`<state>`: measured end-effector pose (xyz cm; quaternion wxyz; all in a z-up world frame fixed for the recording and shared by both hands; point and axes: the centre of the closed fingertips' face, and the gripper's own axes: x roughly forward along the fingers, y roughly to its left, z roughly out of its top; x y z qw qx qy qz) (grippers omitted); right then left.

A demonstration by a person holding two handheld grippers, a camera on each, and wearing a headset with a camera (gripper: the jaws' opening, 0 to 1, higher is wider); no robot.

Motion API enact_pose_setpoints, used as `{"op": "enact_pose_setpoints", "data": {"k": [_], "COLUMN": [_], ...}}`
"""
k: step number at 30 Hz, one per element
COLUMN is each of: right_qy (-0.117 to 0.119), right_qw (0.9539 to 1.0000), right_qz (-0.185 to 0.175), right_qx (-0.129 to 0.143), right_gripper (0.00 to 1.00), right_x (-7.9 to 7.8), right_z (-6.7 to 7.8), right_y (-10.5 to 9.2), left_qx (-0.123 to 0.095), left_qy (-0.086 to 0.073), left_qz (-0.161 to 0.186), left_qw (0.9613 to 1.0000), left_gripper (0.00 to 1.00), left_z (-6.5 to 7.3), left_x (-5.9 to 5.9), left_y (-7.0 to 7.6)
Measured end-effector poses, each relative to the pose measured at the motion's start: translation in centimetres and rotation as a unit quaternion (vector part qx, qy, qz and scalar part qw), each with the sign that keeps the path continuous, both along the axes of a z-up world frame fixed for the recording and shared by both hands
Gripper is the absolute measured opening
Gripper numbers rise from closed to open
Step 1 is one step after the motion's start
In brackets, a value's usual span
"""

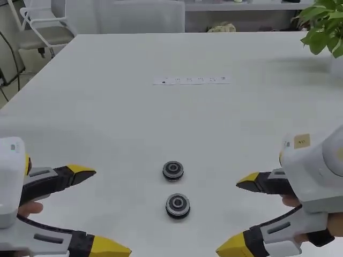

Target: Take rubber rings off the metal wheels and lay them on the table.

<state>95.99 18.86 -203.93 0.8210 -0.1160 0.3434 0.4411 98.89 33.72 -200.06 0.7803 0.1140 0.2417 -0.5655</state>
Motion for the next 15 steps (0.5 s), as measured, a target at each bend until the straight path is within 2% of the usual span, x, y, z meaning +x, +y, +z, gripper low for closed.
{"op": "enact_pose_setpoints", "data": {"k": [5, 11, 15], "right_qy": [0.0, 0.001, 0.003], "right_qw": [1.0, 1.0, 1.0], "right_qz": [-0.001, -0.003, -0.002], "right_qx": [0.0, 0.0, 0.003], "right_gripper": [0.78, 0.77, 0.77], "right_x": [0.06, 0.07, 0.1], "right_z": [-0.05, -0.02, 0.0], "right_y": [-0.06, -0.07, 0.04], "left_qx": [0.0, 0.023, 0.035], "left_qy": [0.003, -0.007, -0.007], "left_qz": [0.0, -0.004, -0.004], "left_qw": [1.0, 0.9997, 0.9994], "left_gripper": [0.93, 0.9, 0.9], "left_z": [-0.04, -0.35, -0.55], "left_x": [-0.03, -0.08, -0.04], "left_y": [0.02, 0.28, 0.57]}}
